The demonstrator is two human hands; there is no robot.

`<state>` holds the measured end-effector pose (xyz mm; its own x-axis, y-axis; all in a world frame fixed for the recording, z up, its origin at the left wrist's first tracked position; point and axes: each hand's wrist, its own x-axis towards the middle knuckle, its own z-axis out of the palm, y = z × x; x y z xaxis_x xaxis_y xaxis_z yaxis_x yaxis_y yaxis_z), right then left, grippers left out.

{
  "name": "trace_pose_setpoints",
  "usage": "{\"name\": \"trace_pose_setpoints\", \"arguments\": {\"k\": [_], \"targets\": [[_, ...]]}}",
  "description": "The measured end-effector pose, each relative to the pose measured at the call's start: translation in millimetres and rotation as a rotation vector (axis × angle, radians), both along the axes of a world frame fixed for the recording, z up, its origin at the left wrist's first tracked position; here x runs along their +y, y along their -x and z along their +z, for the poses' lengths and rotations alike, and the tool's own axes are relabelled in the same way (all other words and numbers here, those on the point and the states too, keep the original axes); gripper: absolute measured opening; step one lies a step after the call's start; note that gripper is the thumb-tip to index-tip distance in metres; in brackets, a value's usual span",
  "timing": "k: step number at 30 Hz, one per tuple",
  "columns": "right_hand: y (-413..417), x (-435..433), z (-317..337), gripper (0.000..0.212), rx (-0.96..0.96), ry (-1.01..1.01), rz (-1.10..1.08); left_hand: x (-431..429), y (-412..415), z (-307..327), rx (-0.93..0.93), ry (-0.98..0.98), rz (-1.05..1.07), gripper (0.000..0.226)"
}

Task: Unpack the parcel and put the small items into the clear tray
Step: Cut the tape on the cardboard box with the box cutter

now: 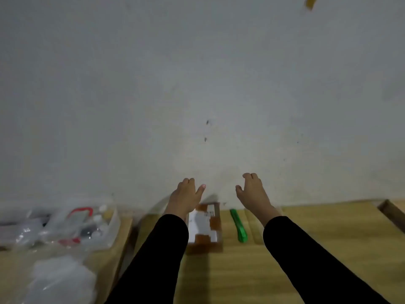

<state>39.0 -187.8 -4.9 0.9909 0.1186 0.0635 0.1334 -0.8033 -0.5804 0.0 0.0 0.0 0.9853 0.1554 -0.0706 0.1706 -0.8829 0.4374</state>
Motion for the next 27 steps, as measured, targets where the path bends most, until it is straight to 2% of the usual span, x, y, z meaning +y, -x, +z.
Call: {"name": "trace_pose_setpoints", "arguments": {"k": [5,11,17,20,27], "targets": [[0,5,-88,0.038,0.167,0.011,-0.026,10,7,-87,0.148,0.015,0.069,0.056],[-6,8,-173,0.043,0.245,0.005,-0.131,14,13,-159,0.143,0.045,0.211,0.056],[-21,12,-209,0.042,0.245,-0.031,-0.289,1,9,-182,0.06,0.33,0.288,0.061],[-25,13,-215,0.036,0.219,-0.046,-0.335,1,8,-187,-0.008,0.366,0.281,0.06],[-6,23,-198,0.034,0.14,-0.211,-0.421,3,8,-191,0.079,0.455,0.296,0.07]]}}
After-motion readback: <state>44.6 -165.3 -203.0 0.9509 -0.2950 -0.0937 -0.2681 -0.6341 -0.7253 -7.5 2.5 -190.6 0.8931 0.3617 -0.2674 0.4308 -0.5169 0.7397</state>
